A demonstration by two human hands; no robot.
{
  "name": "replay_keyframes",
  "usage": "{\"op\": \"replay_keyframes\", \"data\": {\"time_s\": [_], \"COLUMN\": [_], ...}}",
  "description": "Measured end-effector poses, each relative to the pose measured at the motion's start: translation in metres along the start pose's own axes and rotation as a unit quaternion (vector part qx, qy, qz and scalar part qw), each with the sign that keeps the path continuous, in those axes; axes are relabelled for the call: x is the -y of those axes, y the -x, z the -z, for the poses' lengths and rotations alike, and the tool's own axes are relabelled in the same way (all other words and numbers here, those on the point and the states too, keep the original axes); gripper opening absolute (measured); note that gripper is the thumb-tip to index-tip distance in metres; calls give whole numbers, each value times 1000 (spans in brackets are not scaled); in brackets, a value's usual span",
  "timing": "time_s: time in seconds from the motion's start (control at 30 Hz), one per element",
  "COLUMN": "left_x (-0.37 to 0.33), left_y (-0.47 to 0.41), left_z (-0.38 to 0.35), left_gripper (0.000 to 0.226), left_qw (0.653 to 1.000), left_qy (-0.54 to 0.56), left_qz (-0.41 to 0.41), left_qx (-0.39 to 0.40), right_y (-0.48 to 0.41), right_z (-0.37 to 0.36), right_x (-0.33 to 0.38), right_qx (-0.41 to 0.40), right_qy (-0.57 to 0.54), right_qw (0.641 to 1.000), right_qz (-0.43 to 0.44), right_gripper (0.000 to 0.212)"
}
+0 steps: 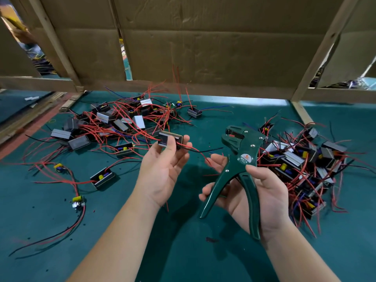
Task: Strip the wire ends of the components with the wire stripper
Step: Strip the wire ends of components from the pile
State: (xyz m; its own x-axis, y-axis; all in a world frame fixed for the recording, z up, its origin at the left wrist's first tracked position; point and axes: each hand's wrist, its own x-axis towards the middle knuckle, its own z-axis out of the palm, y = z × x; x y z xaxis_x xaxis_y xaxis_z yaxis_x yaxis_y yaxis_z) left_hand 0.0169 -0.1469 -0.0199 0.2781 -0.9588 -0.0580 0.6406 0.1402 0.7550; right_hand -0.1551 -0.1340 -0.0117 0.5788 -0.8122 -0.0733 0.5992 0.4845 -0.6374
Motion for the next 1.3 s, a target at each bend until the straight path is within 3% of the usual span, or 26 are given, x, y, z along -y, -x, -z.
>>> {"op": "replay_keyframes", "data": {"time_s": [0.13,0.27,0.43,0.53,0.6,0.67,0.73,0.83,0.9,1.0,1.07,1.13,1.2,1.3], "left_x": [5,9,11,7,6,11,17,24,25,18,14,12,10,9], "left_y": [-2,-5,-9,-8,-5,-2,-2,-8,-12,-10,-5,2,6,5], "left_z": [5,13,22,23,22,19,16,21,26,27,24,20,16,13], "left_gripper": [25,15,22,42,46,44,40,47,49,31,26,25,31,47], "left_qw": [994,966,902,849,825,818,824,779,738,696,719,804,863,905], "left_qy": [-102,-234,-339,-310,-298,-345,-423,-569,-625,-656,-629,-547,-476,-408], "left_qz": [-39,-70,-164,-305,-404,-433,-376,-234,-198,-238,-249,-196,-133,-83], "left_qx": [-22,-82,-211,-300,-261,-156,-25,119,160,168,156,125,106,90], "right_y": [2,1,-1,-1,-1,-2,-2,-1,0,0,-1,-1,0,0], "right_z": [0,0,2,5,4,3,3,5,5,4,5,5,4,3], "right_x": [-1,-2,-2,-5,-7,-8,-8,-8,-7,-3,0,2,2,2], "right_qx": [22,5,-23,-25,-18,-11,-7,-5,-7,-7,-9,-15,-18,-21], "right_qy": [5,29,70,87,81,80,77,67,67,63,47,39,39,43], "right_qw": [1000,1000,997,995,995,995,995,996,996,996,997,998,998,997], "right_qz": [3,10,-15,-38,-53,-60,-63,-58,-58,-58,-55,-53,-54,-55], "right_gripper": [78,79,83,76,78,84,85,76,74,81,85,84,71,72]}}
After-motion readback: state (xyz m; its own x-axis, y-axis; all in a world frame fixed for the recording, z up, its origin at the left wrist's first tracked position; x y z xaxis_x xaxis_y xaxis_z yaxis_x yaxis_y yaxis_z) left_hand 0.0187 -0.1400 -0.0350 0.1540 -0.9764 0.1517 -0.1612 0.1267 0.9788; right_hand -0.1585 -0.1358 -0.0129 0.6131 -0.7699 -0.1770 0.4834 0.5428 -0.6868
